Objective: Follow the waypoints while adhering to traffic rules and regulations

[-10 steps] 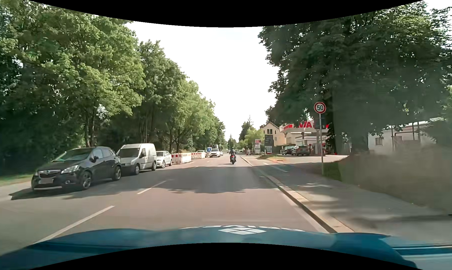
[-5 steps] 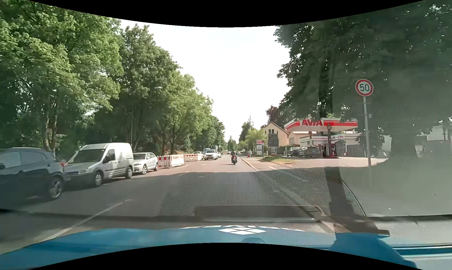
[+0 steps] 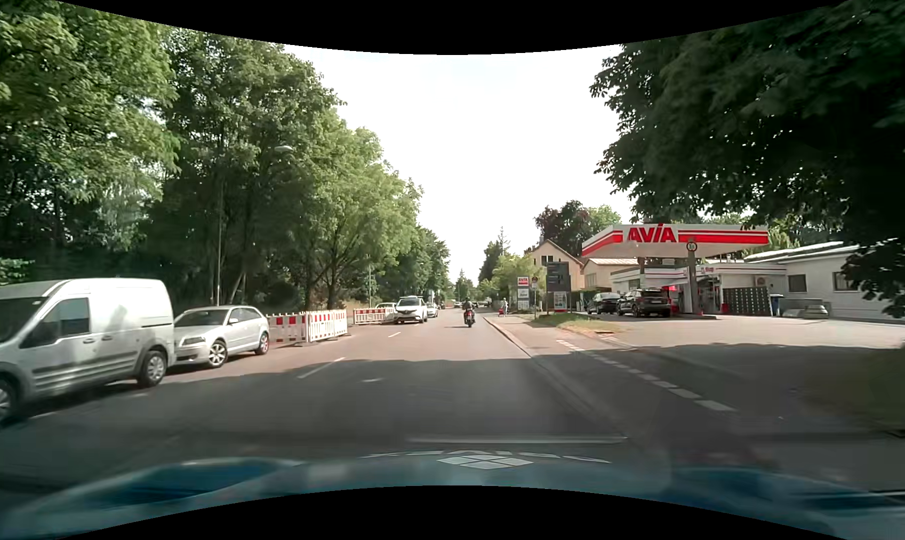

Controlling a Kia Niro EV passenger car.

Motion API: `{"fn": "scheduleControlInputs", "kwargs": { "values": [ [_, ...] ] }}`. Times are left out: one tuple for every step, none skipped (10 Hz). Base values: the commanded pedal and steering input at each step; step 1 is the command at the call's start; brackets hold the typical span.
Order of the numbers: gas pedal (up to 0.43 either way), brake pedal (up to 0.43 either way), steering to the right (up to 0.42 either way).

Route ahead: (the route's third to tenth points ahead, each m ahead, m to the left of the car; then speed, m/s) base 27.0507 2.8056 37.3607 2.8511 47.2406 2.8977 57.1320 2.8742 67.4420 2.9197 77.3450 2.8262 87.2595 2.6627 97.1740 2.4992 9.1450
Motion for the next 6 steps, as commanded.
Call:
{"fn": "scheduleControlInputs", "kwargs": {
  "values": [
    [0.299,0.0,-0.003],
    [0.311,0.0,-0.003],
    [0.331,0.0,-0.004],
    [0.331,0.0,-0.005],
    [0.331,0.0,-0.005],
    [0.331,0.0,-0.005]
  ]
}}
